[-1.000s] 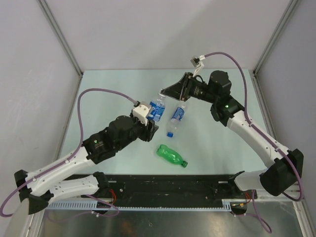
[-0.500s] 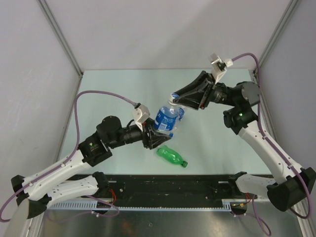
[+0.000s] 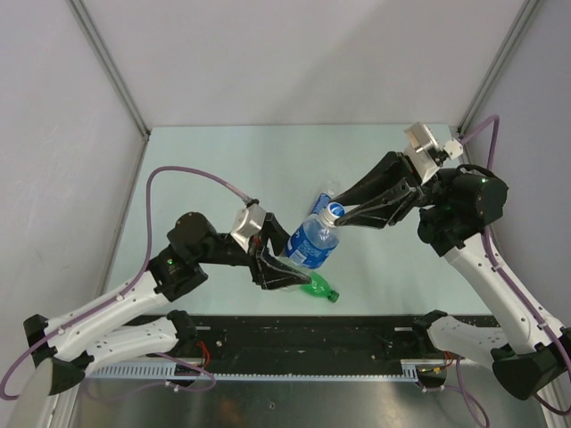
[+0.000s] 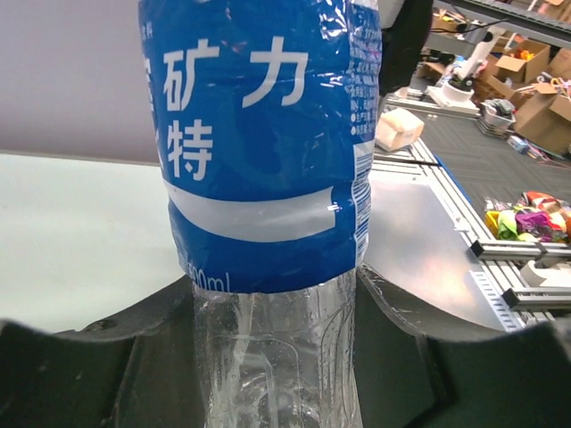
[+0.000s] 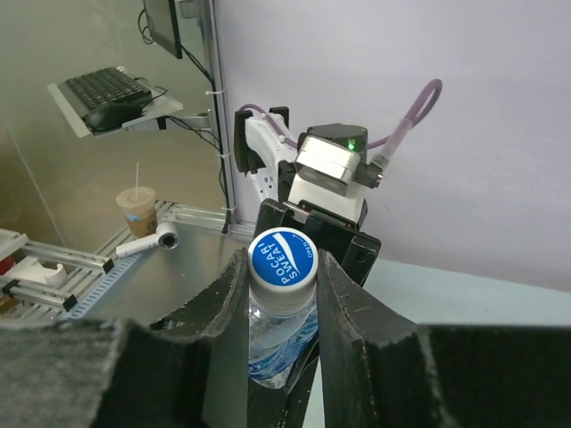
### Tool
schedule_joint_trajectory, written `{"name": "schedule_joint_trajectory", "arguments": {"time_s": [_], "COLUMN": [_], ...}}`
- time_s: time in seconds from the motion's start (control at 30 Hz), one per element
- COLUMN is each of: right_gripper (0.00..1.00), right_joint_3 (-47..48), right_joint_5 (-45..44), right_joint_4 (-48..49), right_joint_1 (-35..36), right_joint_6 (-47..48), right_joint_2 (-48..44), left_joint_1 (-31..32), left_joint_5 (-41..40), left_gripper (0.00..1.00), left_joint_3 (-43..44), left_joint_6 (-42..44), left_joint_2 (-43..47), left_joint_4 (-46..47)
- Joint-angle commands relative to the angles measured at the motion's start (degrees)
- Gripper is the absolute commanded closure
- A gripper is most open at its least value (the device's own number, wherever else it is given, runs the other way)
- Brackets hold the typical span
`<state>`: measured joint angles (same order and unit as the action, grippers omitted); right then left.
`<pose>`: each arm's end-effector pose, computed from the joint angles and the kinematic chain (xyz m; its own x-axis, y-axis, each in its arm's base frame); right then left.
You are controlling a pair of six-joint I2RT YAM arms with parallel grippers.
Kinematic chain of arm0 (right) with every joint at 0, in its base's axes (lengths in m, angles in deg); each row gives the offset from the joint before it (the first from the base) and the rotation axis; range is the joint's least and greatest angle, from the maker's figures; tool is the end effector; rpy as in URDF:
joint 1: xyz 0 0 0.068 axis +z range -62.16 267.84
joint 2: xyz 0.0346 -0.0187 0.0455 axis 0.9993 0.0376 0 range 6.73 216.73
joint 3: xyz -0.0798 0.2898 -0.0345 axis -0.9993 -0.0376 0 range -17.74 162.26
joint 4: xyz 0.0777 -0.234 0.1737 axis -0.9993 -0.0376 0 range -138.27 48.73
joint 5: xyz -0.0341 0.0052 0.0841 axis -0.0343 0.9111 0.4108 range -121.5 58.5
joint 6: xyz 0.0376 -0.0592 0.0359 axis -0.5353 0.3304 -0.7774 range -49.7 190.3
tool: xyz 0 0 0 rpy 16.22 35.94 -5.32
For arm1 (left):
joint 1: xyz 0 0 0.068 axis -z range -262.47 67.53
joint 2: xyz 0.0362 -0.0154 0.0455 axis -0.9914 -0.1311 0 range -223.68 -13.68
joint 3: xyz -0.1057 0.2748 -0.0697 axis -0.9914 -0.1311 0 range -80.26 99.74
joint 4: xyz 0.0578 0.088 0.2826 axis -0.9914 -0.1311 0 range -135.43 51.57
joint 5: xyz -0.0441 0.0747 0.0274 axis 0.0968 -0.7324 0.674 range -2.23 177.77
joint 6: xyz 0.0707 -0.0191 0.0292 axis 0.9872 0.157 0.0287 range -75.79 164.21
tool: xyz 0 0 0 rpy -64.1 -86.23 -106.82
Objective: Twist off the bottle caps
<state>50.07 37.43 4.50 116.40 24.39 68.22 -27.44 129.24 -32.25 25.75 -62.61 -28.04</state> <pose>0.1621 0.1600 0.5412 -0.0028 0.2925 -0.9563 -0.9677 -0.2418 -0.0711 0.0997 -0.2205 0.4116 -0.2235 -0.0946 -0.9701 0.9674 -0.1429 -0.2090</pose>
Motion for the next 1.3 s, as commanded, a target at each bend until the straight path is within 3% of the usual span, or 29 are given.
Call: {"name": "schedule_joint_trajectory", "arguments": {"time_s": [0.0, 0.07, 0.17, 0.4, 0.53, 0.87, 1.27], "right_gripper": [1.0, 0.97, 0.83, 0.3, 0.06, 0.01, 0.01], "right_joint_3": [-0.7, -0.7, -0.6, -0.7, -0.7, -0.7, -0.7], "right_joint_5": [1.3, 0.8, -1.1, -4.7, -6.0, -5.7, -15.2], "right_joint_4": [1.4, 1.0, -1.9, -8.6, -11.2, -9.2, -13.7], "right_joint_1": [-0.2, -0.2, -0.3, -0.3, -0.7, -1.3, -1.9], "right_joint_6": [-0.2, 0.0, 1.6, 5.6, 7.8, 6.9, 7.9], "right_joint_2": [0.9, 0.9, 0.8, 0.1, -0.5, -0.2, 0.9], "left_joint_1": [0.8, 0.7, 0.6, -1.3, -3.3, -8.2, -8.3], "left_joint_5": [10.6, 10.5, 9.8, 6.6, 5.6, -0.1, -15.0], "left_gripper": [1.0, 1.0, 1.0, 1.0, 1.0, 1.0, 1.0], "left_joint_3": [0.6, 0.5, 0.2, -1.5, -2.8, -5.6, -1.9], "left_joint_6": [-0.1, -0.2, -0.4, -1.1, -1.4, -0.2, 6.8], "left_joint_2": [0.6, 0.6, 0.6, 0.5, 1.3, 5.4, 4.5], "left_joint_4": [10.1, 10.2, 10.2, 10.2, 10.0, 6.9, -7.7]}}
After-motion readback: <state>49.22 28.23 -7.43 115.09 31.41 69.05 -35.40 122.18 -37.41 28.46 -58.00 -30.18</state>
